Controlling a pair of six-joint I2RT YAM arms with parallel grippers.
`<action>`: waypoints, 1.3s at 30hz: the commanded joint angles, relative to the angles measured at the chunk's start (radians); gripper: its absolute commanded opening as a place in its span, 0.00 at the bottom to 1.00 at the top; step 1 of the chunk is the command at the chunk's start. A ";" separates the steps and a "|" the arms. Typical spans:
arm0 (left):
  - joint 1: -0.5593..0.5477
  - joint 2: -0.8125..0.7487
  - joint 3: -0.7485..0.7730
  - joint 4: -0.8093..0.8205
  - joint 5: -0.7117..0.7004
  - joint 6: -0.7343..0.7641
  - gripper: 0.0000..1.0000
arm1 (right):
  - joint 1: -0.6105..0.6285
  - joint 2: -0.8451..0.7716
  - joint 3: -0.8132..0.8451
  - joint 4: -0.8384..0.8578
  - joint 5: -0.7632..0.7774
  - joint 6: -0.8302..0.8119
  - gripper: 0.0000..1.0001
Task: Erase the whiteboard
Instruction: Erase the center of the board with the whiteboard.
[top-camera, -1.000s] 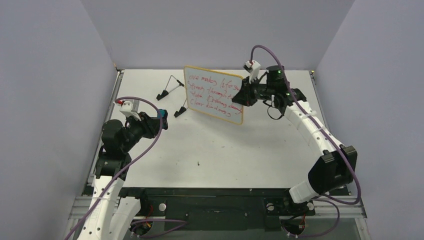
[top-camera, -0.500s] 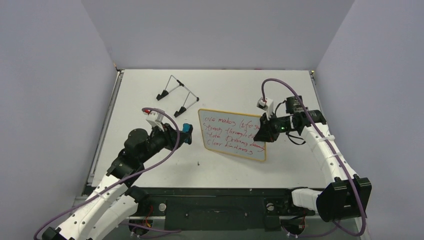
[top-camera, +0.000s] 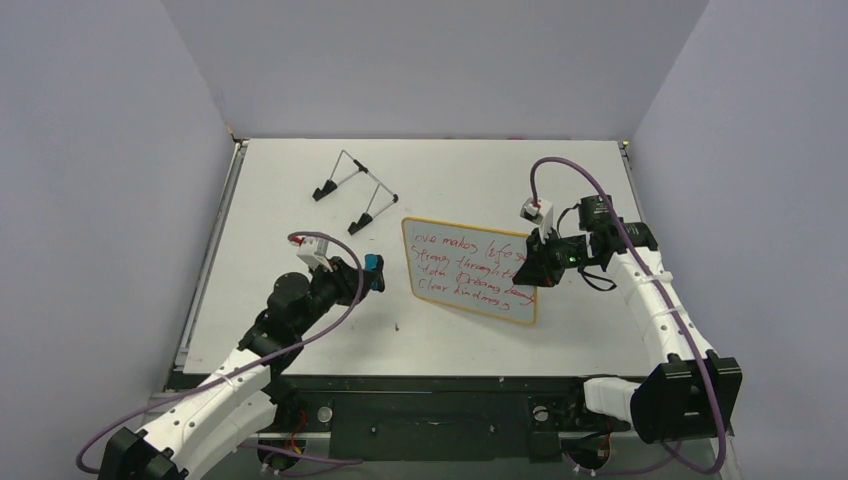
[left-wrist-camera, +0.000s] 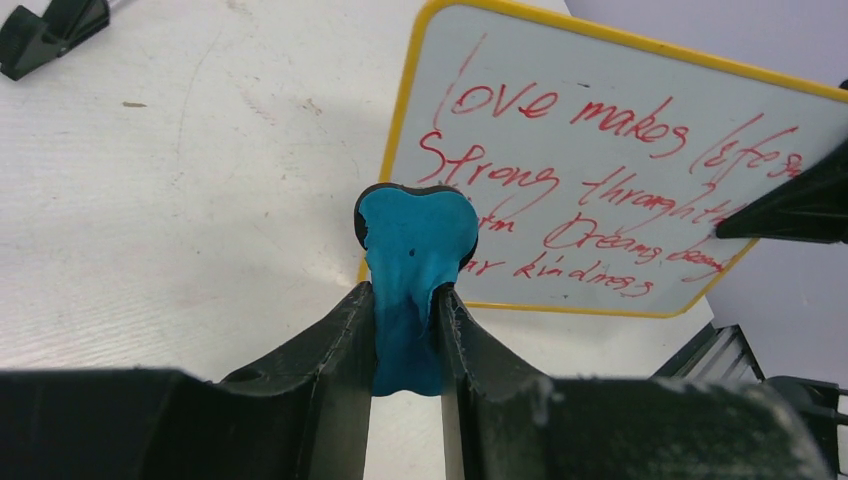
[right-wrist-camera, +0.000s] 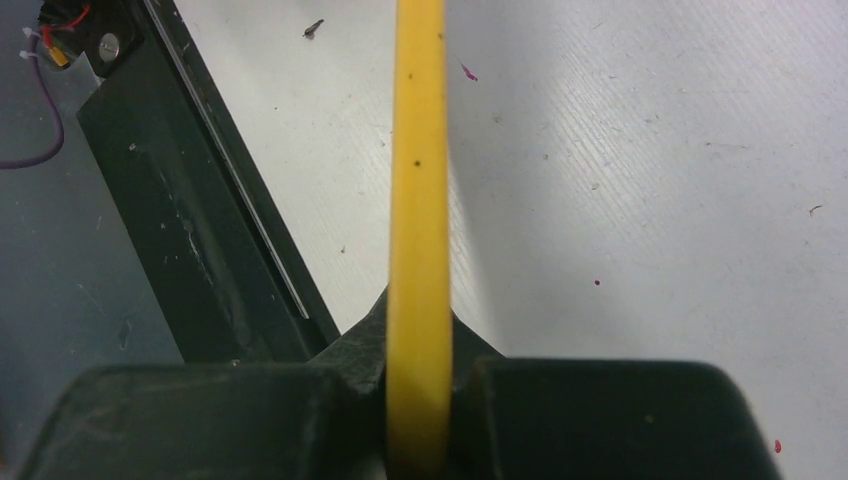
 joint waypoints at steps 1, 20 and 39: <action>0.057 0.038 -0.005 0.187 0.022 -0.028 0.00 | -0.007 0.025 0.000 0.007 0.005 -0.032 0.00; 0.222 0.176 0.002 0.265 0.227 -0.023 0.00 | -0.007 0.066 -0.018 0.096 0.004 0.040 0.00; 0.284 0.339 0.044 0.338 0.279 -0.051 0.00 | -0.007 0.062 -0.027 0.118 -0.002 0.035 0.00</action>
